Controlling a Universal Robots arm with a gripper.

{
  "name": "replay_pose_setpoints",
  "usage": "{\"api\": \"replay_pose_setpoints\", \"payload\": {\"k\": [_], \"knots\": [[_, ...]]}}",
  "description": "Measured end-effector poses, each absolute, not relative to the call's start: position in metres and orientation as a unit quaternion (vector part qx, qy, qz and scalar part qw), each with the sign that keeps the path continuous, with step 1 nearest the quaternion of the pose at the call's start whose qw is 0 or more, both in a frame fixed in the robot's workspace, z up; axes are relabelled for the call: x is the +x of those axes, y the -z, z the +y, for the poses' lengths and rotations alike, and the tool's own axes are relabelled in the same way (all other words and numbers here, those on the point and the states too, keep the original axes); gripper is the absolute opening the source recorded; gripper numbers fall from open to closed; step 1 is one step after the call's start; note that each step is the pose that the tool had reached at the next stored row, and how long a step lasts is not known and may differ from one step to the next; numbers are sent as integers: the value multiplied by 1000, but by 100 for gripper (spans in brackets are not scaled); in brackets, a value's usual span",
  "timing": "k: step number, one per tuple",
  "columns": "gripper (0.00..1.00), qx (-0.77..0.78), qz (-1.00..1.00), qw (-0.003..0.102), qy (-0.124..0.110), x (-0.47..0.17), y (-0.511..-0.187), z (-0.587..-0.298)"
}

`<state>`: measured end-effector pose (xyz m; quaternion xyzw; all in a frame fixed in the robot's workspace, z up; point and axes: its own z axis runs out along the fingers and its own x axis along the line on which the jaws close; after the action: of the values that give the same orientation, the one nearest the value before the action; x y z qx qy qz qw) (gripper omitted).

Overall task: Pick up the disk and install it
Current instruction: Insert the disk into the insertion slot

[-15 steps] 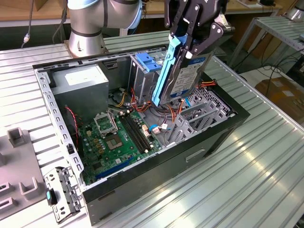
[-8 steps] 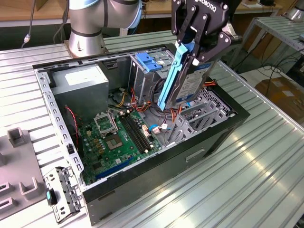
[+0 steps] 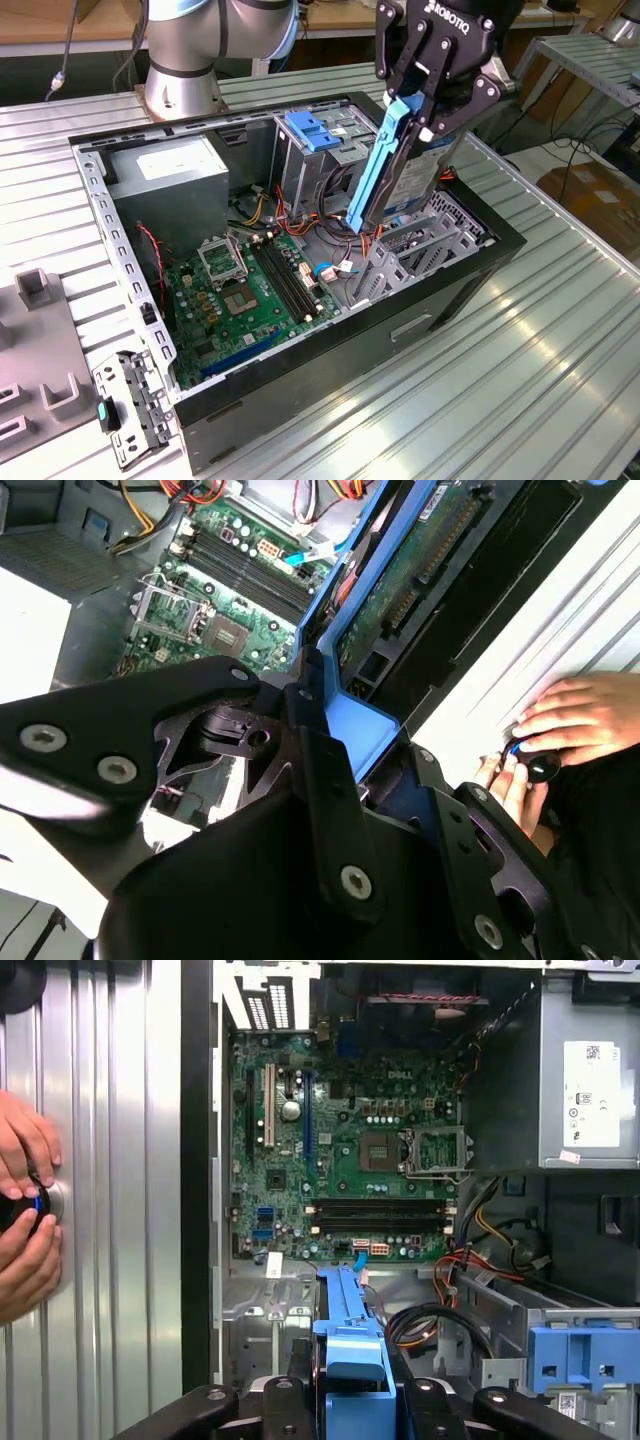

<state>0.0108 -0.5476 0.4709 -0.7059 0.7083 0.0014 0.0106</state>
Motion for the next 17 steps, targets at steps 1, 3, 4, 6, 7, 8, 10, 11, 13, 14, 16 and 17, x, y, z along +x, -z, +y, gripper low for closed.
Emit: {"api": "replay_pose_setpoints", "payload": {"k": [1, 3, 4, 6, 7, 8, 10, 11, 13, 14, 16, 17], "knots": [[37, -706, 708, 11, -1, 12, -470, -550], [37, -706, 708, 11, -1, 15, -469, -556], [37, -706, 708, 11, -1, 17, -468, -559], [37, -706, 708, 10, -2, 21, -467, -563], [37, -706, 708, 10, -2, 25, -467, -564], [37, -706, 708, 10, -2, 29, -466, -564], [37, -706, 708, 10, -2, 37, -465, -565], [37, -706, 708, 10, -2, 40, -464, -565], [37, -706, 708, 10, -2, 48, -463, -565], [37, -706, 708, 9, -2, 49, -463, -565], [37, -706, 708, 9, -2, 49, -463, -565], [37, -706, 708, 10, -2, 49, -462, -565]]}}
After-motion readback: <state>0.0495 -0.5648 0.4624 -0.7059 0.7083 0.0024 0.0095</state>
